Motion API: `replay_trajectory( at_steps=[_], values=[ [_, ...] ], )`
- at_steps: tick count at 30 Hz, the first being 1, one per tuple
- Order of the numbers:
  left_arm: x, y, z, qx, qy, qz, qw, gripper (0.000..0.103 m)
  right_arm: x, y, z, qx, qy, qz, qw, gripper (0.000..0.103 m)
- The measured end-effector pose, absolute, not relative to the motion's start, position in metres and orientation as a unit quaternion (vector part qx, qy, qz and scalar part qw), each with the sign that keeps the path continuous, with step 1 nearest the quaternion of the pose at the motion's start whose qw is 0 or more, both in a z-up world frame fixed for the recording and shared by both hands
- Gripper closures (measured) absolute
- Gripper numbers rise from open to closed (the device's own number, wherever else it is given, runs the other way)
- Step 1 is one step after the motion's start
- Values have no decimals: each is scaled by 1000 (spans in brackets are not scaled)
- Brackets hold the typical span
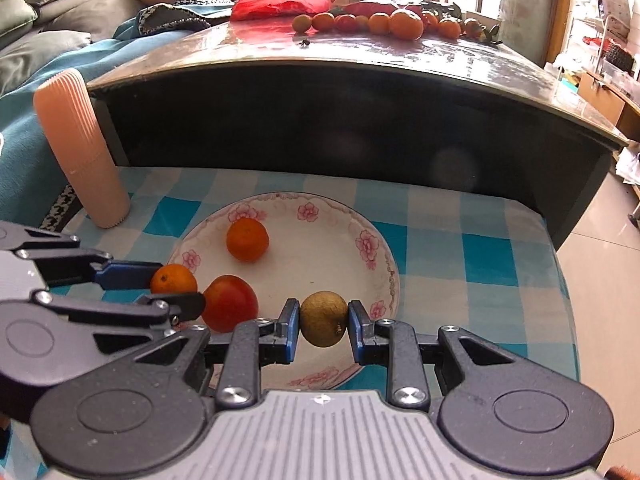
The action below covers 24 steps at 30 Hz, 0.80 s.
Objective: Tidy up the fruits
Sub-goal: 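Lift and carry brown fruit in right gripper while left gripper carries mandarin over plate, then open right gripper to drop brown fruit into plate while left gripper releases mandarin there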
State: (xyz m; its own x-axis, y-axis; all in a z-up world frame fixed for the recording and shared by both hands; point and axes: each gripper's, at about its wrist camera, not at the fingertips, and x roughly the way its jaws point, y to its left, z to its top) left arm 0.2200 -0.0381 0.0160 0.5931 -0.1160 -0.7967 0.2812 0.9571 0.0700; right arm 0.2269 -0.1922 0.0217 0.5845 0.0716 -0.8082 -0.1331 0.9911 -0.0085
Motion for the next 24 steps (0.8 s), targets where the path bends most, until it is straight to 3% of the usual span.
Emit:
replay_trajectory(
  at_steps=[24],
  values=[
    [232, -35, 15, 70, 436, -115, 890, 57, 235, -197, 7, -24, 455, 59, 888, 59]
  ],
)
